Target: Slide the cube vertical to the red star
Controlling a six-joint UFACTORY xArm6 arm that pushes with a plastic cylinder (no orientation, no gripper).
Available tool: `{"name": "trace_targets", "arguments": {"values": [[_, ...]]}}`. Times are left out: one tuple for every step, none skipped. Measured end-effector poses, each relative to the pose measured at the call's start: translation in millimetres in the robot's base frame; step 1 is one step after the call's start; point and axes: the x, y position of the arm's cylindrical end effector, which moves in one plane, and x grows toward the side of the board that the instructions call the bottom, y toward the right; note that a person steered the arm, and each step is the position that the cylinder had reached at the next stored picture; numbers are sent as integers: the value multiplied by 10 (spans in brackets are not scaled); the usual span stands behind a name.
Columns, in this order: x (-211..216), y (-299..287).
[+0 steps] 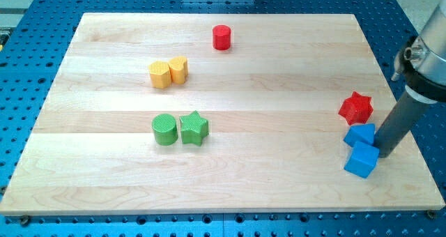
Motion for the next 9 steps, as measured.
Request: {"name": "trace_targets", "arguments": {"values": [[0,114],[83,128],[342,-2],[716,-445],[759,-1001],[631,-1472],[595,-1319],[509,-1082],[393,-1308]]}}
